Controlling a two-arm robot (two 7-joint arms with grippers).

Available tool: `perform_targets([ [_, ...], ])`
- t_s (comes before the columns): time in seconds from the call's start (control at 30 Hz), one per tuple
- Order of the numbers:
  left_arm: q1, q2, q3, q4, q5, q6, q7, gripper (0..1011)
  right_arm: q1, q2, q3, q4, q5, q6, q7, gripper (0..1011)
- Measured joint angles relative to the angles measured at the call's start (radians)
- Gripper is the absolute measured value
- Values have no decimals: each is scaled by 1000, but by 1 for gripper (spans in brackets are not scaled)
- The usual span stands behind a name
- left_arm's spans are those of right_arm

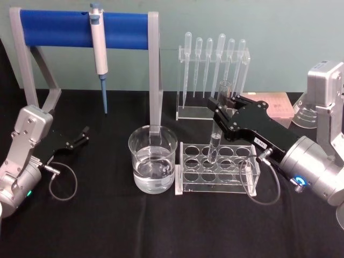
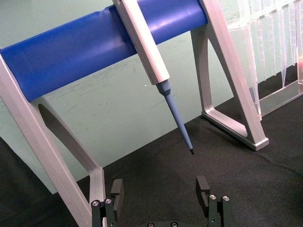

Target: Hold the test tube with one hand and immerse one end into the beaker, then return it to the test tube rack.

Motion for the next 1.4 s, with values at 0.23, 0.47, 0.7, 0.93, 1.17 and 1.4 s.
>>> perform_targets([
  [0.23,0,0,0,0,0,0,0,1000,46,-8,-27,-19,-7,8,-2,225],
  [0.47,0,0,0,0,0,0,0,1000,125,-40,-79,-10,-11,31,4,225],
  [0.7,0,0,0,0,0,0,0,1000,212,-100,-162,73,-22,29,27,226],
  [0.93,0,0,0,0,0,0,0,1000,239,-144,-222,189,-58,-45,45,225],
  [1.17,0,0,0,0,0,0,0,1000,222,-165,-239,278,-86,-135,63,225],
  [1.4,0,0,0,0,0,0,0,1000,205,-178,-240,338,-109,-190,75,225],
])
